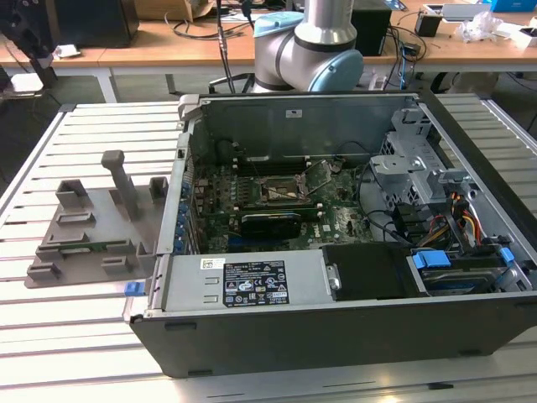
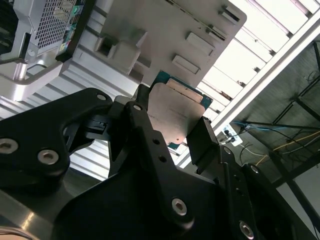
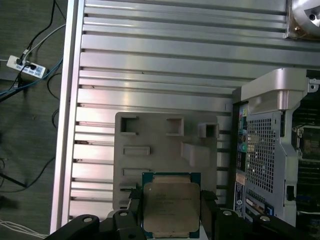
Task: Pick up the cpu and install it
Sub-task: 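Pick up the cpu and move it towards the insertion slot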
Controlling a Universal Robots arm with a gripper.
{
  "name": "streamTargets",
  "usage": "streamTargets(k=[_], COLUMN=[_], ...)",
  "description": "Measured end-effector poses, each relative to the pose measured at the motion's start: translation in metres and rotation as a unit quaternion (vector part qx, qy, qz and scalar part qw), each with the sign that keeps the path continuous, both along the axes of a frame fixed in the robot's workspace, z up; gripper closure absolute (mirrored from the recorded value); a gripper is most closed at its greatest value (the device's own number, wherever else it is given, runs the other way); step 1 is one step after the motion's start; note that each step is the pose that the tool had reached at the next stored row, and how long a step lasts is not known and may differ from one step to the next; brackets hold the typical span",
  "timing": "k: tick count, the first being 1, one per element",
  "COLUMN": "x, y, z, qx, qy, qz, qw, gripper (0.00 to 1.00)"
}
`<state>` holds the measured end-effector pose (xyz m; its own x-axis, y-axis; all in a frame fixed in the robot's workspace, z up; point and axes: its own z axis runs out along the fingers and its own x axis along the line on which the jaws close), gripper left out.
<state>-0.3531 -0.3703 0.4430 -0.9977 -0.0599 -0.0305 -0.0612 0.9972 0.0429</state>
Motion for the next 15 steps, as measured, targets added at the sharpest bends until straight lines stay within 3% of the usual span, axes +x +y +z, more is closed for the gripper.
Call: streamTargets(k=[15], x=[0.028], y=[0.0000], z=[0.0000], qx=[0.0000], qy=[0.0000], qz=[0.000], qw=[1.0000], gripper=[0.45])
